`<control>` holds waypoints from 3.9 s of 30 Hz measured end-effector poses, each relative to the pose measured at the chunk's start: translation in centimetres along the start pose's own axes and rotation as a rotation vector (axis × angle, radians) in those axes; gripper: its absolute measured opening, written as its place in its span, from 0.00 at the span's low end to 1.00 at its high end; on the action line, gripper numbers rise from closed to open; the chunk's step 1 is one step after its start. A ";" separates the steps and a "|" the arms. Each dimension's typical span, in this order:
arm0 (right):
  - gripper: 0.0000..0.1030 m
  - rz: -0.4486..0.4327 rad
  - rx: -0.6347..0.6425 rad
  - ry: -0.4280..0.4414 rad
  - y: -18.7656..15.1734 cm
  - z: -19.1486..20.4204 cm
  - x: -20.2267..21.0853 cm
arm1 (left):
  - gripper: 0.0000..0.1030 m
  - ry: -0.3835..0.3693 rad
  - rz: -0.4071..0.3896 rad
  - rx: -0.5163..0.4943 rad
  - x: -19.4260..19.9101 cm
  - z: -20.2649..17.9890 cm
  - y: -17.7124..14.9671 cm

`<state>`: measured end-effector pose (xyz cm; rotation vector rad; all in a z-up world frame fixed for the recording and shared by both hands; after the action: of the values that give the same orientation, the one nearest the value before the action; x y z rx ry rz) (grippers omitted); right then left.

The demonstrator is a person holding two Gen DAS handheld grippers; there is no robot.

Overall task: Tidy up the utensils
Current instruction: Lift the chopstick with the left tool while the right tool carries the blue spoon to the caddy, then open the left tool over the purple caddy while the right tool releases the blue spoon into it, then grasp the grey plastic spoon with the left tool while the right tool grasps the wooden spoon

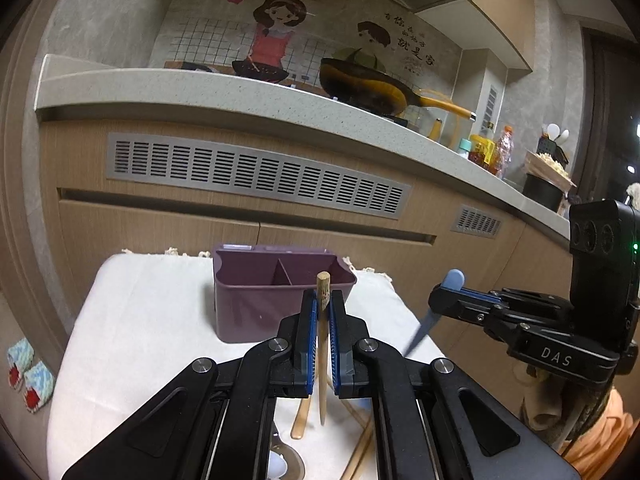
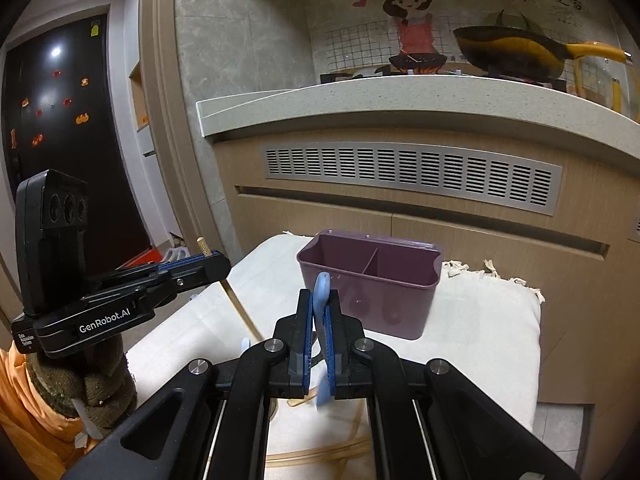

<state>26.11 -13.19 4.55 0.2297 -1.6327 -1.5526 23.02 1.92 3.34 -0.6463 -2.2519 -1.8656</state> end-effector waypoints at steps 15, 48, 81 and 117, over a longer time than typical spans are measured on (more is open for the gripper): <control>0.05 -0.172 0.107 -0.140 9.9 -0.1 4.4 | 0.06 0.087 -0.280 -0.201 1.8 -2.4 11.9; 0.75 0.126 0.020 -0.283 -0.9 -9.5 -9.9 | 0.65 0.202 0.139 -0.062 -13.1 6.9 1.1; 0.16 0.460 -0.096 -0.264 -10.9 -5.6 -17.4 | 0.67 0.187 0.384 -0.084 -6.9 8.0 -10.7; 0.37 0.353 -0.149 -0.206 -12.7 -8.9 -10.3 | 0.32 0.115 0.543 -0.326 -20.3 -0.5 -10.5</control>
<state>33.30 -15.78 -12.39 -0.2935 -1.5999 -1.4491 36.78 -4.70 -13.64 -1.0401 -1.5035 -1.9183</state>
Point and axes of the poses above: each gripper's, at about its wrist camera, not at the fingertips, and x roughly against the way its jaws point, z to its left, y to its top, the point moved 5 cm from there along -x, roughly the way its jaws point, and after that the axes turned 9 degrees about y, right-handed, at the moved point
